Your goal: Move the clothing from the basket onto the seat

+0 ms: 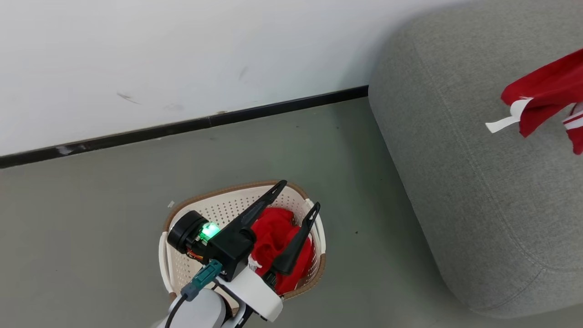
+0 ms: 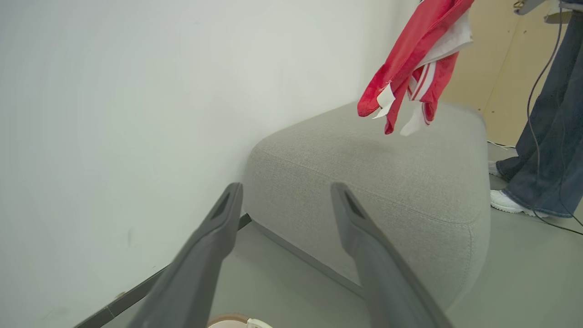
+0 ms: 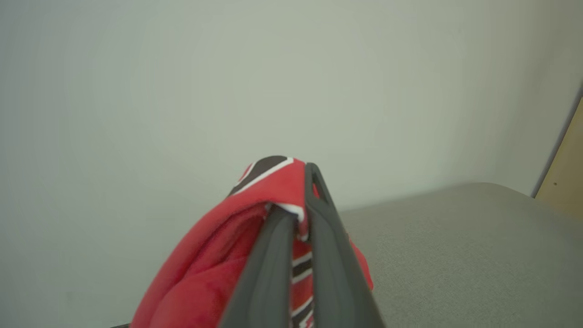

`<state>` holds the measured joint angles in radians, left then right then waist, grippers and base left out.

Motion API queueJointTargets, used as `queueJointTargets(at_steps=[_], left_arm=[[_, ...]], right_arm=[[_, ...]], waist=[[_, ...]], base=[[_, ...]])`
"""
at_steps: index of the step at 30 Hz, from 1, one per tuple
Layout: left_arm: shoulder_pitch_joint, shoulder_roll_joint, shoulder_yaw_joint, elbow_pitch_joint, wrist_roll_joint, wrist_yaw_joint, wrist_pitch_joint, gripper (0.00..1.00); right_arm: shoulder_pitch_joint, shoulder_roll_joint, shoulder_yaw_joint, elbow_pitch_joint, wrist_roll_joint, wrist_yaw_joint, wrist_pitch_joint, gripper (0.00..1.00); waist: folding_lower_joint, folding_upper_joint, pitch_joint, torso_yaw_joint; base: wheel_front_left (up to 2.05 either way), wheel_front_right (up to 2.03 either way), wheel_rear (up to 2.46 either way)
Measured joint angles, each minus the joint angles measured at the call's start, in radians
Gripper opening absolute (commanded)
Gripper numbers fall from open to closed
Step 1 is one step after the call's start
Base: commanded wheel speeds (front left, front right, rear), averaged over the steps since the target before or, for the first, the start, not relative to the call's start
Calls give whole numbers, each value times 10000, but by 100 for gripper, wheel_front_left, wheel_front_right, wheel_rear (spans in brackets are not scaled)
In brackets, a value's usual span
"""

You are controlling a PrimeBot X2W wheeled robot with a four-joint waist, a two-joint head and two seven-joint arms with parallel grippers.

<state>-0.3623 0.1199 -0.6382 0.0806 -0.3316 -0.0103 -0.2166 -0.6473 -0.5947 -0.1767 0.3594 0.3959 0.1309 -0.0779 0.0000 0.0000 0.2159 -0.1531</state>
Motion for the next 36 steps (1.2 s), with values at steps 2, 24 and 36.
queueJointTargets(at_steps=[2, 24, 36], left_arm=[[-19, 35, -12, -67, 12, -2, 23, 100], [-839, 6, -387, -456, 334, -190, 328, 100], [-1052, 125, -426, -462, 541, -203, 485, 100]], right_arm=[[-141, -173, -92, 293, -12, 0, -13, 0], [-634, -1321, -487, 2025, -247, 0, -685, 0], [-235, -380, -21, 3657, -391, 0, -823, 0]], waist=[[1, 0, 138, 122], [0, 0, 1530, 885], [1, 0, 2162, 1202]], base=[[0, 0, 0], [0, 0, 0], [0, 0, 0]])
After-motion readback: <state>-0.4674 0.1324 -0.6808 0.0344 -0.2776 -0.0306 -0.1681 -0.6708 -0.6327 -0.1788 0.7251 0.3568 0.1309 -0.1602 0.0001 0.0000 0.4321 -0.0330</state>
